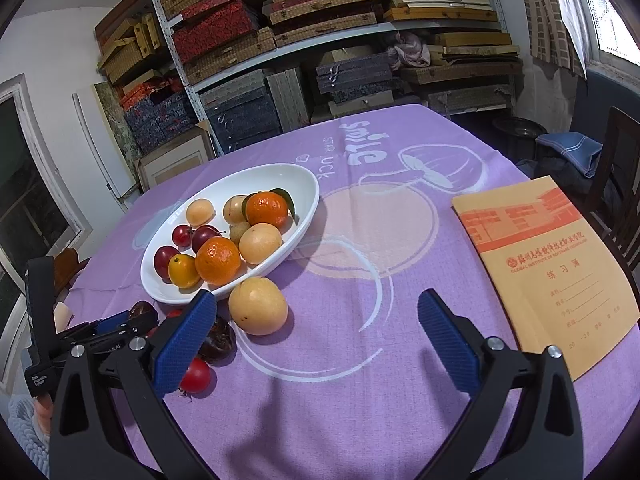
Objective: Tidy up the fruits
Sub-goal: 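Move the left tool to the dark brown round fruit and close around it, then grasp a red tomato with the right tool while the left tool holds the brown fruit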
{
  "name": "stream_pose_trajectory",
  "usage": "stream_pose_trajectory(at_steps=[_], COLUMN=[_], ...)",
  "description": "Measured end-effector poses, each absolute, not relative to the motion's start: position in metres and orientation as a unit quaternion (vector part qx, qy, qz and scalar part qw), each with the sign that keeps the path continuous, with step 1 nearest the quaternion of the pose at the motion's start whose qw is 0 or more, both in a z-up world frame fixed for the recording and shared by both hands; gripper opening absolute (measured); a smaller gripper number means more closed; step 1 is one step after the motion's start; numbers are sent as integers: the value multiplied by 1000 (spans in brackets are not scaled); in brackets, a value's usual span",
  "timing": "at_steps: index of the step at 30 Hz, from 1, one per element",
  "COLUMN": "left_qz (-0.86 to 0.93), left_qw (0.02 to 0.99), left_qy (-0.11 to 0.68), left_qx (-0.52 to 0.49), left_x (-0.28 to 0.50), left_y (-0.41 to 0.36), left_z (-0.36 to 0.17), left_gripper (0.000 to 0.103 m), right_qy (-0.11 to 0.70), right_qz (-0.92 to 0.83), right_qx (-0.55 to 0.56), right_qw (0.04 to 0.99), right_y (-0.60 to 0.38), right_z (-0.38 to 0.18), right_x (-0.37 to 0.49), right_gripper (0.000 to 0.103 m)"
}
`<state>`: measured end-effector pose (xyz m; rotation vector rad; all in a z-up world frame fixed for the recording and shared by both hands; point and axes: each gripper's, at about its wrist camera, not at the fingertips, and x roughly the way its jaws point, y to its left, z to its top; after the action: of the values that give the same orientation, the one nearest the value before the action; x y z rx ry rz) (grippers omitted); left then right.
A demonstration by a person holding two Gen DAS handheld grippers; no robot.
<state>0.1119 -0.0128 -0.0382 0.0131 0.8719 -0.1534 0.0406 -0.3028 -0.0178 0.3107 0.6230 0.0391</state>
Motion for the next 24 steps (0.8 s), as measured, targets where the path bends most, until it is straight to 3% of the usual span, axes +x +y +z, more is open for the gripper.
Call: stream_pose_trajectory(at_steps=[24], left_qz=[-63], left_qw=[910], left_qy=[410], left_qx=[-6], left_x=[97], left_y=[2], left_z=[-29], left_gripper=[45], right_qy=[320], right_qz=[47], right_qx=[123], right_qw=[938], right_y=[-287], right_z=[-22], right_x=[40], right_gripper=[99])
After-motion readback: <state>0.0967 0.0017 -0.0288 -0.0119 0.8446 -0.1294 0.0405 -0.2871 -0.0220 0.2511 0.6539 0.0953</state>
